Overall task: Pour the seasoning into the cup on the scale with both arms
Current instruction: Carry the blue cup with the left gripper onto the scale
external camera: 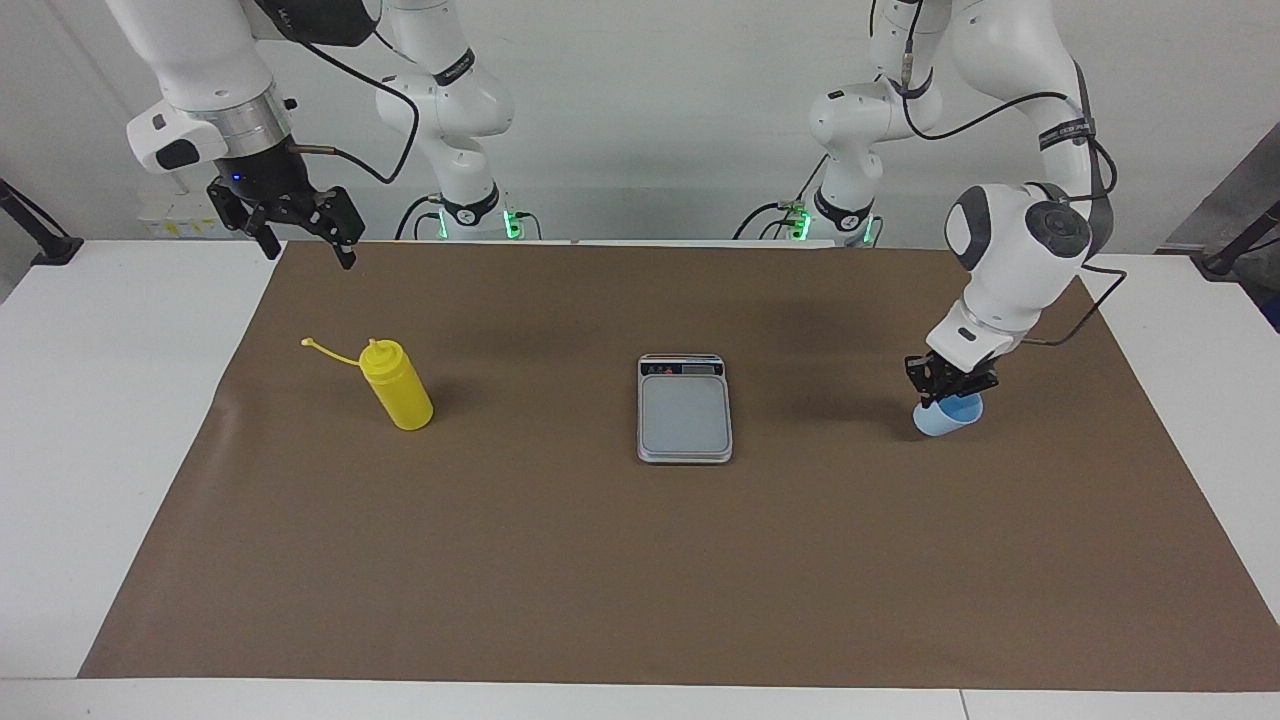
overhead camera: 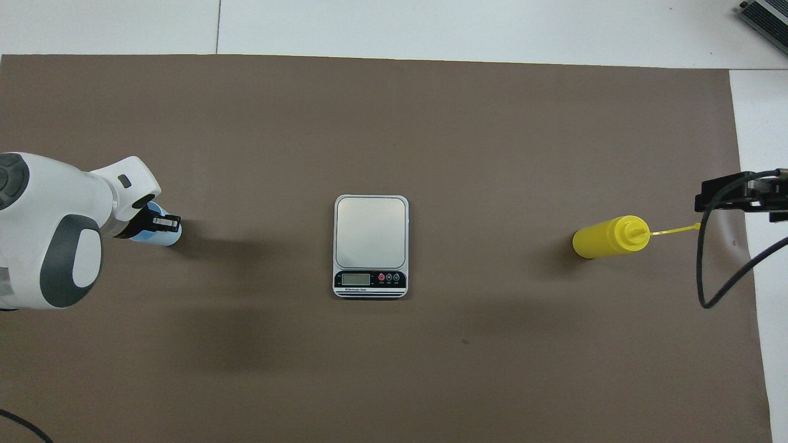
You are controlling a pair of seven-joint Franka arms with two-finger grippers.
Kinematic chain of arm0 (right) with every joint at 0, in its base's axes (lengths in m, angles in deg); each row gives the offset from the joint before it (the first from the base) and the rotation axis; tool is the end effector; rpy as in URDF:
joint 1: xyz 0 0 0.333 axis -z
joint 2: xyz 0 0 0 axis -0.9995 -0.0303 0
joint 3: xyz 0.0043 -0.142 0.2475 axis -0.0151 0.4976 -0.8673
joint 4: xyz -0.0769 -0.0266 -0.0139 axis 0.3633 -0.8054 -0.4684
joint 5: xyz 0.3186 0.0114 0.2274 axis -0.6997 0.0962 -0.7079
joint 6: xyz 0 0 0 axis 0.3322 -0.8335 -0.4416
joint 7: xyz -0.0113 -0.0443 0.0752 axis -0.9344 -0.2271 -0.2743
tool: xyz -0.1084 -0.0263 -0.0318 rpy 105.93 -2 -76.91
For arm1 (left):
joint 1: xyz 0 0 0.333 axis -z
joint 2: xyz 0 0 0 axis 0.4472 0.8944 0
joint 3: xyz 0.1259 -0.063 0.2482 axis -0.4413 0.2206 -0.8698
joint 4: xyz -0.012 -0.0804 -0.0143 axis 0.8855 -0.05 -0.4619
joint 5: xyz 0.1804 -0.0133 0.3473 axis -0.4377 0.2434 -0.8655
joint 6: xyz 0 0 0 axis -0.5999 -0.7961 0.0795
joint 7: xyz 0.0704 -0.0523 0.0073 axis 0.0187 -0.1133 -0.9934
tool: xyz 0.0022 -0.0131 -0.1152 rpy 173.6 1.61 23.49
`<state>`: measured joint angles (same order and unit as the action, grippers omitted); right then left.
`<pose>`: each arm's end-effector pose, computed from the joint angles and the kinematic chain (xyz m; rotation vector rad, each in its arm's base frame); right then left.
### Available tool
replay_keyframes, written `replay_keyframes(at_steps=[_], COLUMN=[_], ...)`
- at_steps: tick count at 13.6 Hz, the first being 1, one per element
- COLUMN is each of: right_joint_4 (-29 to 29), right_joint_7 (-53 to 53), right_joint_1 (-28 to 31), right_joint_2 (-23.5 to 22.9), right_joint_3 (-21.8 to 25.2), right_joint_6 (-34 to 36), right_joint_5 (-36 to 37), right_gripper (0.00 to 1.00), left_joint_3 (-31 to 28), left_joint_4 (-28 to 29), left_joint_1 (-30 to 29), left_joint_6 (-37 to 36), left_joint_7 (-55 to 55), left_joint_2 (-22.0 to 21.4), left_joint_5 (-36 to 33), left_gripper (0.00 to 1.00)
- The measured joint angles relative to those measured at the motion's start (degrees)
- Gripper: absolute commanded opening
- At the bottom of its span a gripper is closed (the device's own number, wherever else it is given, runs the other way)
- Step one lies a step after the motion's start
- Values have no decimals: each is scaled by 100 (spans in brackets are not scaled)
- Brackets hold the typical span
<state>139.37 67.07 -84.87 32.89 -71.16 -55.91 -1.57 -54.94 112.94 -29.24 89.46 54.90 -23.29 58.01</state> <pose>0.5386 -0.0253 0.6008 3.1096 -0.2428 0.0452 0.5676 -0.1166 0.3755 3.1007 -0.1694 0.0909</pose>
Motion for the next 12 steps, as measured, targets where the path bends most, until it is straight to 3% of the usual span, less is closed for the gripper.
replay_keyframes(at_steps=[8,12], right_joint_4=[0,0], right_joint_7=[0,0], right_joint_1=[0,0], right_joint_2=[0,0], right_joint_3=[0,0], right_joint_6=[0,0], right_joint_5=[0,0], right_gripper=[100,100], left_joint_3=[22,14], left_joint_4=[-888,-1902], left_joint_1=[1656,2383], left_joint_6=[-618,-1409], left_joint_7=[-2627,-3551], left_joint_2=[256,797], left_joint_5=[-43,-419], left_gripper=[1,0])
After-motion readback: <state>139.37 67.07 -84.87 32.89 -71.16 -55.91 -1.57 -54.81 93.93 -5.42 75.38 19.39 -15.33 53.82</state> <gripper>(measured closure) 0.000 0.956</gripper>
